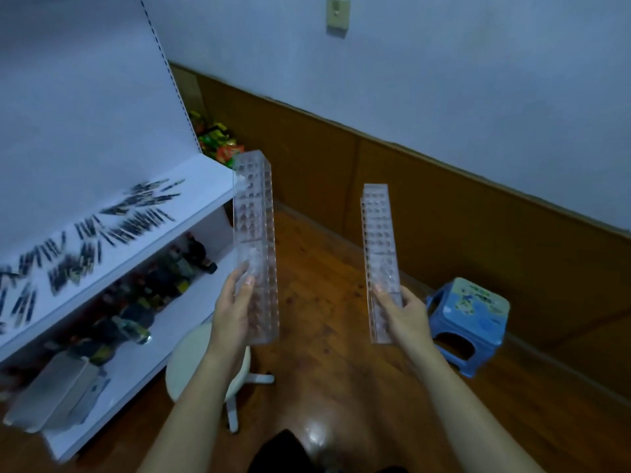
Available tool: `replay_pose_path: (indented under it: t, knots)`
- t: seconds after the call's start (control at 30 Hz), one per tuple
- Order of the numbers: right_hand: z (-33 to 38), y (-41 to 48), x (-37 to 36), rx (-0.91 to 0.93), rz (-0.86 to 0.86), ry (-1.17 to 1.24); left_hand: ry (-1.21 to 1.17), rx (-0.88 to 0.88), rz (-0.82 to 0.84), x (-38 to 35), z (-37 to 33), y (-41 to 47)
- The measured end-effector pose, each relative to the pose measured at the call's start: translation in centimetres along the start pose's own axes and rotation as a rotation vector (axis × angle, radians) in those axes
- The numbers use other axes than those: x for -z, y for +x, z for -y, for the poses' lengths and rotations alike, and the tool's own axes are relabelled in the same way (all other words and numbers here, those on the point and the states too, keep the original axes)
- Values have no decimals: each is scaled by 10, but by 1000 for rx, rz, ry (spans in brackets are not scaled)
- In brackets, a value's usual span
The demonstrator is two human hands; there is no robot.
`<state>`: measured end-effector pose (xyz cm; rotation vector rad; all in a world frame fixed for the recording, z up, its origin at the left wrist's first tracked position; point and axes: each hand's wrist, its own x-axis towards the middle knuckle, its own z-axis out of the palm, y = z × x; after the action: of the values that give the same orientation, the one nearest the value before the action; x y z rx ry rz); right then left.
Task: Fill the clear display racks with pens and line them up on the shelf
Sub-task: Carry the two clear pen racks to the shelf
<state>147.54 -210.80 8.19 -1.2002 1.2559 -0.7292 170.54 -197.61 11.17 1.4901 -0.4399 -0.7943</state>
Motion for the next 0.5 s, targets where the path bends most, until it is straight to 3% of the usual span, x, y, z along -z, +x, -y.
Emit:
replay_pose_path:
  t: [0.5]
  knots:
    - [103, 259, -131, -11, 148, -48, -63, 35, -91, -12, -33, 300]
